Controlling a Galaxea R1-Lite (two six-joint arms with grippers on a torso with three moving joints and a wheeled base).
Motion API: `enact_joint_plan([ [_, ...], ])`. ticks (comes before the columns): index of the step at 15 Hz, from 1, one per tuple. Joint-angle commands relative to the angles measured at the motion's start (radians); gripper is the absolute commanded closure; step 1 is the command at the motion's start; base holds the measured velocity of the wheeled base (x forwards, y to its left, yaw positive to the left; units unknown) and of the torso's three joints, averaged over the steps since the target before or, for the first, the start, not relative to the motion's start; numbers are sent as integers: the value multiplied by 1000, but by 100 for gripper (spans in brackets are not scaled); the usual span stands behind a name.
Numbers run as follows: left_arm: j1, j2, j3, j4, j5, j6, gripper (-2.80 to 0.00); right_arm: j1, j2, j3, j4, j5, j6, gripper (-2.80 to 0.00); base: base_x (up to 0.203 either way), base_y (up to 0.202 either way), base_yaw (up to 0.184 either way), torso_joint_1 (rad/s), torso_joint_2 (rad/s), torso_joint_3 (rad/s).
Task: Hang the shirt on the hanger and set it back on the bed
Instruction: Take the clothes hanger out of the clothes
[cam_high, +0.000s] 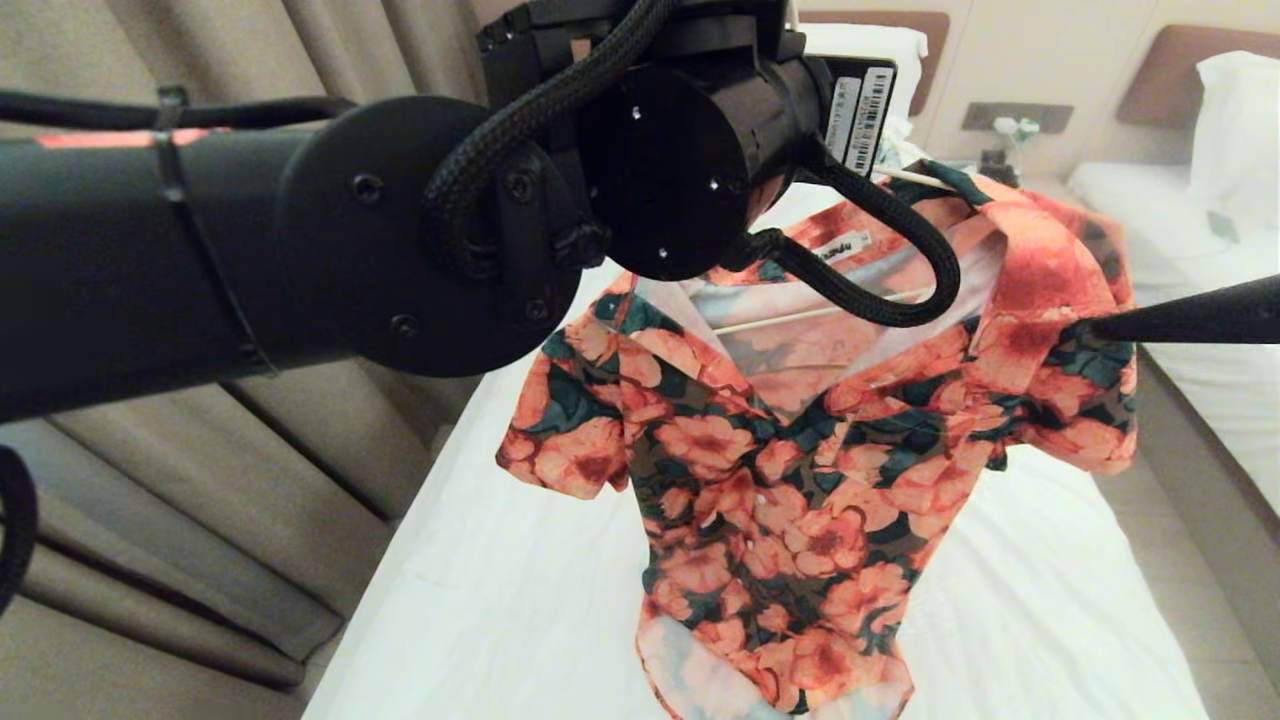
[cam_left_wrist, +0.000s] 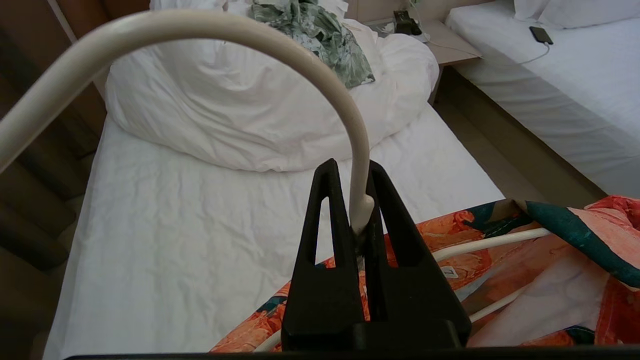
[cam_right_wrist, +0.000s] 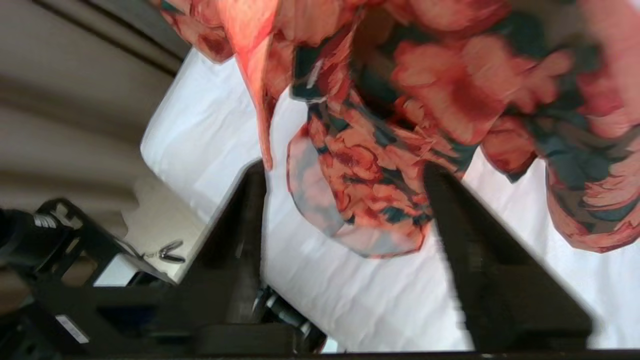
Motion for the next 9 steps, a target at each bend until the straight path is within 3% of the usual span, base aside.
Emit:
enact_joint_plan([
  [1, 10, -1, 1, -1, 5, 4, 0, -22, -41, 31, -32, 34, -3, 0, 0, 0, 0, 0, 0, 0],
  [9, 11, -19, 1, 8, 5, 29, 0, -19, -199, 115, -34, 53, -100, 0, 0, 0, 0, 0, 0, 0],
])
